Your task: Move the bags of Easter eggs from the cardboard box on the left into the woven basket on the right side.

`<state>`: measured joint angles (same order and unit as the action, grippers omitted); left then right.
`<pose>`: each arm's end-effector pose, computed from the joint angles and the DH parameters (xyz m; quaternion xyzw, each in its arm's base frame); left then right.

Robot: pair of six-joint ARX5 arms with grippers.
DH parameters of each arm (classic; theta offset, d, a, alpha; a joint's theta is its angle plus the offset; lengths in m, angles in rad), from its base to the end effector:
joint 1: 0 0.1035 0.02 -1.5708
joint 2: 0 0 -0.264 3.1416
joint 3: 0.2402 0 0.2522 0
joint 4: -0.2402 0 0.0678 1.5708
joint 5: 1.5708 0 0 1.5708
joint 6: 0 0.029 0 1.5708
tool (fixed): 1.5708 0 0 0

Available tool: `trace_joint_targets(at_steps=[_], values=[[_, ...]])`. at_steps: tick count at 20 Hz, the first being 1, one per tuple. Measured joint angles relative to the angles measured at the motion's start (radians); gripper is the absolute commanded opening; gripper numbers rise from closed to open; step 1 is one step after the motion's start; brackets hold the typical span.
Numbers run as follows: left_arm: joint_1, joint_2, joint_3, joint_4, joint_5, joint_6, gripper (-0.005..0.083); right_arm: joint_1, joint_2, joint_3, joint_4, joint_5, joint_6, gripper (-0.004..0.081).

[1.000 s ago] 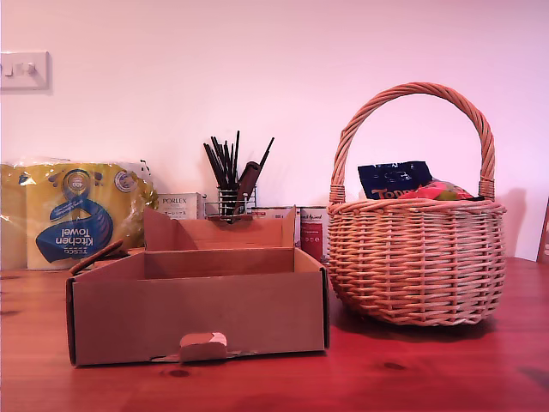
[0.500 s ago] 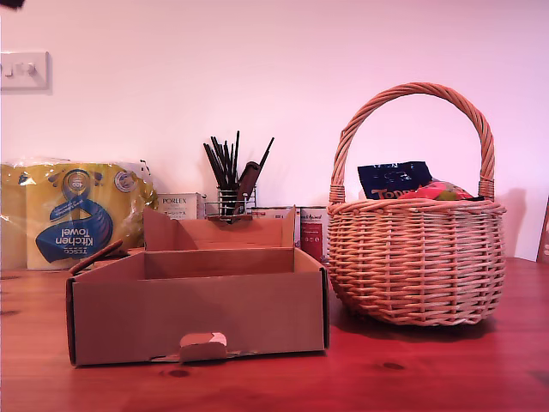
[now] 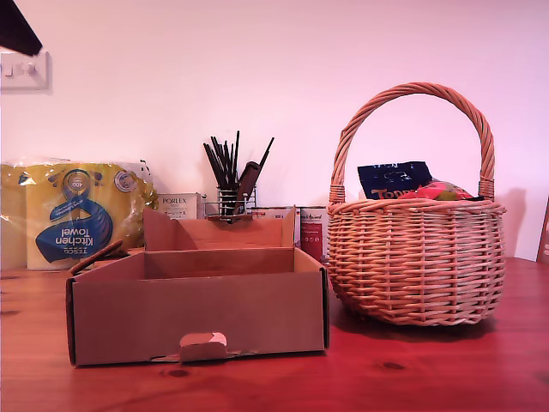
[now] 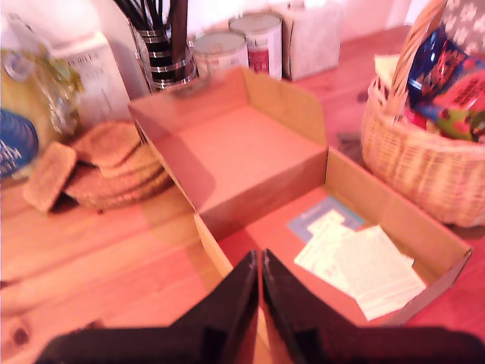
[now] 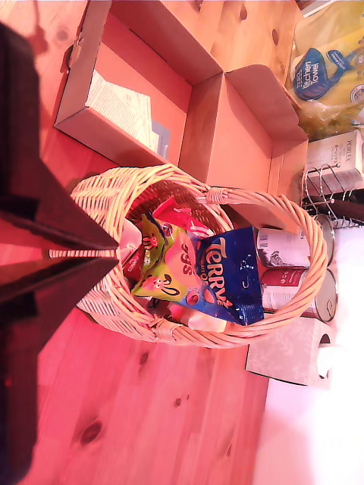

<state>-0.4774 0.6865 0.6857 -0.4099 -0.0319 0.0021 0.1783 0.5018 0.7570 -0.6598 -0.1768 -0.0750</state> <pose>0.1333 -0.0679 0.2920 0.0524 0.1971 -0.2165 0.9547 0.0965 0.0226 0.3124 -0.0363 0.1943 0.1804 0.9635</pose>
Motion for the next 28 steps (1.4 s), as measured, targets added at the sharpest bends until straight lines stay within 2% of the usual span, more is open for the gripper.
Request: trace_joint_targets(at_steps=[7,15,20,28], values=[[0.000,0.003,0.000,-0.025,0.000,-0.026,-0.0021,0.000,-0.008,0.000,0.001,0.003,-0.005,-0.0013],[0.000,-0.197,-0.016,-0.011,-0.034,-0.024,-0.0021,0.000,-0.222,0.000,0.008,0.008,-0.008,-0.0013],[0.000,-0.240,-0.016,0.014,-0.035,-0.024,-0.0021,0.000,-0.230,0.000,0.023,0.008,-0.007,-0.0013],[0.000,-0.239,-0.017,-0.064,-0.035,-0.024,-0.0021,0.000,-0.230,0.000,-0.082,0.008,-0.004,-0.0013]])
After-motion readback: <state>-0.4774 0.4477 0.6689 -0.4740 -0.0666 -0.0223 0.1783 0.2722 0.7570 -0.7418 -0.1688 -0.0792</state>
